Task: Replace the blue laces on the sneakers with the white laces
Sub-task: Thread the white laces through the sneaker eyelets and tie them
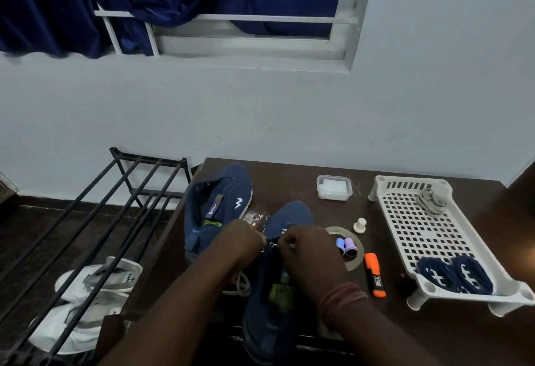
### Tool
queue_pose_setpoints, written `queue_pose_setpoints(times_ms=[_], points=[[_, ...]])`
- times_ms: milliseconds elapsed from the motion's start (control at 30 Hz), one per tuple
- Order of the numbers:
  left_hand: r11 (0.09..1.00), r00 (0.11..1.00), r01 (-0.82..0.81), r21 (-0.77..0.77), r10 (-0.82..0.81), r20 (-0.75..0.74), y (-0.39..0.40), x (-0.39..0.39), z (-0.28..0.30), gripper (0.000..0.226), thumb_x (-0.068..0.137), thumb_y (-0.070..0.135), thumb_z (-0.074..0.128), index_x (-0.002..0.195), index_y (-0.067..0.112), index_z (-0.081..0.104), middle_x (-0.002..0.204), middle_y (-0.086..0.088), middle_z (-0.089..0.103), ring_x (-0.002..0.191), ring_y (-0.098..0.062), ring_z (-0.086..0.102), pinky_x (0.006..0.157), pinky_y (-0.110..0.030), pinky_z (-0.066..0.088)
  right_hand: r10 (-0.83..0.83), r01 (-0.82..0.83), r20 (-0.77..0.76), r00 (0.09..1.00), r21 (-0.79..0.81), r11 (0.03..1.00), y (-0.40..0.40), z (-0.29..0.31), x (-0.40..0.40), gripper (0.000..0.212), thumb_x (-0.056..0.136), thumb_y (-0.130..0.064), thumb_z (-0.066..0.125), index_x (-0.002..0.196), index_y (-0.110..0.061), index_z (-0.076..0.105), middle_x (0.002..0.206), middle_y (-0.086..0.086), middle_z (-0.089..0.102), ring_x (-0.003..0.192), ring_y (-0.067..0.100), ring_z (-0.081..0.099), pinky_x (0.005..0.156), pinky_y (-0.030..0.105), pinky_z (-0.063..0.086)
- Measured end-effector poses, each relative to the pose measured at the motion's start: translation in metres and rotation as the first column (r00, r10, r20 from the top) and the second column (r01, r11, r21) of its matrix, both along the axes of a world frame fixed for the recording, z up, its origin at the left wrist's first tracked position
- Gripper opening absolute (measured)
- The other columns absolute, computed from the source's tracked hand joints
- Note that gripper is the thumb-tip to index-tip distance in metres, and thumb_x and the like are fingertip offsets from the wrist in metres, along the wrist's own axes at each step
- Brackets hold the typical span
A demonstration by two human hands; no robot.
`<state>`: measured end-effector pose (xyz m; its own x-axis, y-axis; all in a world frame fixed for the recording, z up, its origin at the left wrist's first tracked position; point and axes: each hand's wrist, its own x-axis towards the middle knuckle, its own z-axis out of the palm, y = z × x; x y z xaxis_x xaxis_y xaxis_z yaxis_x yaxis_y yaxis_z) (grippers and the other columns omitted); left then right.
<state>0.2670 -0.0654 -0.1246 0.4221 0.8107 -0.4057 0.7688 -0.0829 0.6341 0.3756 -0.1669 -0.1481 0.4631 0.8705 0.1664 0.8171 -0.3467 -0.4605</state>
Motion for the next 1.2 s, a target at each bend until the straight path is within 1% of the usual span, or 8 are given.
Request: queue_pose_setpoints(times_ms=[167, 300, 367, 567, 800, 1033, 1133, 1200], points=[[0.995, 0.998, -0.066, -0.072, 0.067, -0.001, -0.002, -0.001, 0.001, 0.031, 0.093, 0.016, 0.058, 0.119, -0.001, 0.066, 0.119, -0.017, 0.068, 0.108, -0.031, 0.065, 0.059, -0.018, 0.041, -0.054, 0.051, 0.088, 0.995, 0.035, 0.998, 0.004, -0.011, -0.007, 0.026, 0.089, -0.030, 0.051, 0.068, -0.023, 0.064, 0.073, -0.003, 0.065, 0.074, 0.022, 0.054, 0.073, 0.035, 0.047], [0.993, 1.000, 0.016, -0.121, -0.013, 0.022, 0.003, 0.000, -0.004, 0.036, 0.096, 0.016, 0.053, 0.132, 0.016, 0.057, 0.132, -0.011, 0.060, 0.121, -0.030, 0.058, 0.093, -0.031, 0.050, -0.053, 0.056, 0.123, 0.991, -0.022, 0.998, 0.007, -0.016, -0.007, 0.025, 0.083, -0.029, 0.055, 0.060, -0.021, 0.060, 0.066, -0.002, 0.062, 0.066, 0.022, 0.053, 0.068, 0.037, 0.048], [0.972, 0.990, -0.050, -0.228, 0.078, 0.117, 0.004, 0.000, -0.005, 0.035, 0.093, 0.015, 0.058, 0.128, 0.011, 0.060, 0.127, -0.013, 0.064, 0.115, -0.030, 0.062, 0.095, -0.036, 0.052, -0.070, 0.072, 0.189, 0.980, -0.003, 0.997, 0.007, -0.016, -0.009, 0.031, 0.077, -0.026, 0.063, 0.050, -0.022, 0.047, 0.056, -0.002, 0.056, 0.058, 0.022, 0.045, 0.058, 0.033, 0.041], [0.916, 0.959, -0.108, -0.387, 0.199, 0.204, -0.005, -0.004, 0.009, 0.019, 0.091, 0.003, 0.058, 0.104, -0.006, 0.069, 0.097, -0.022, 0.072, 0.058, -0.020, 0.063, 0.043, -0.020, 0.048, -0.094, 0.117, 0.350, 0.932, -0.044, 0.992, 0.002, -0.006, -0.016, 0.034, 0.055, -0.031, 0.082, 0.044, -0.023, 0.051, 0.047, -0.006, 0.048, 0.056, 0.022, 0.050, 0.055, 0.034, 0.038], [0.873, 0.933, -0.113, -0.474, 0.257, 0.251, -0.004, -0.004, 0.005, 0.015, 0.094, 0.005, 0.056, 0.092, 0.001, 0.070, 0.089, -0.016, 0.068, 0.079, -0.025, 0.061, 0.063, -0.029, 0.051, -0.118, 0.158, 0.378, 0.918, -0.076, 0.984, 0.002, -0.007, -0.017, 0.027, 0.058, -0.030, 0.083, 0.048, -0.024, 0.059, 0.047, -0.006, 0.050, 0.059, 0.023, 0.052, 0.060, 0.037, 0.039], [0.895, 0.942, -0.062, -0.442, 0.199, 0.270, -0.003, 0.001, 0.008, 0.028, 0.095, -0.002, 0.054, 0.073, 0.005, 0.069, 0.074, -0.014, 0.066, 0.066, -0.021, 0.056, 0.059, -0.028, 0.050, -0.071, 0.145, 0.426, 0.902, -0.143, 0.979, 0.004, -0.005, -0.017, 0.035, 0.049, -0.030, 0.086, 0.046, -0.026, 0.052, 0.046, -0.002, 0.047, 0.060, 0.025, 0.053, 0.057, 0.037, 0.031], [0.900, 0.951, -0.058, -0.432, 0.182, 0.250, -0.005, 0.000, 0.010, 0.027, 0.095, -0.005, 0.051, 0.076, 0.003, 0.069, 0.084, -0.018, 0.066, 0.079, -0.026, 0.056, 0.065, -0.031, 0.052, -0.083, 0.141, 0.336, 0.938, -0.152, 0.978, 0.006, -0.008, -0.013, 0.014, 0.086, -0.034, 0.061, 0.075, -0.025, 0.065, 0.076, -0.002, 0.063, 0.087, 0.026, 0.056, 0.078, 0.043, 0.039], [0.905, 0.959, -0.053, -0.423, 0.165, 0.232, -0.003, 0.000, 0.012, 0.023, 0.094, -0.008, 0.050, 0.081, 0.002, 0.067, 0.086, -0.019, 0.064, 0.080, -0.026, 0.056, 0.066, -0.031, 0.051, -0.106, 0.140, 0.237, 0.966, -0.132, 0.981, 0.005, -0.008, -0.010, 0.020, 0.095, -0.031, 0.048, 0.088, -0.024, 0.066, 0.088, -0.003, 0.066, 0.095, 0.025, 0.058, 0.086, 0.040, 0.038]])
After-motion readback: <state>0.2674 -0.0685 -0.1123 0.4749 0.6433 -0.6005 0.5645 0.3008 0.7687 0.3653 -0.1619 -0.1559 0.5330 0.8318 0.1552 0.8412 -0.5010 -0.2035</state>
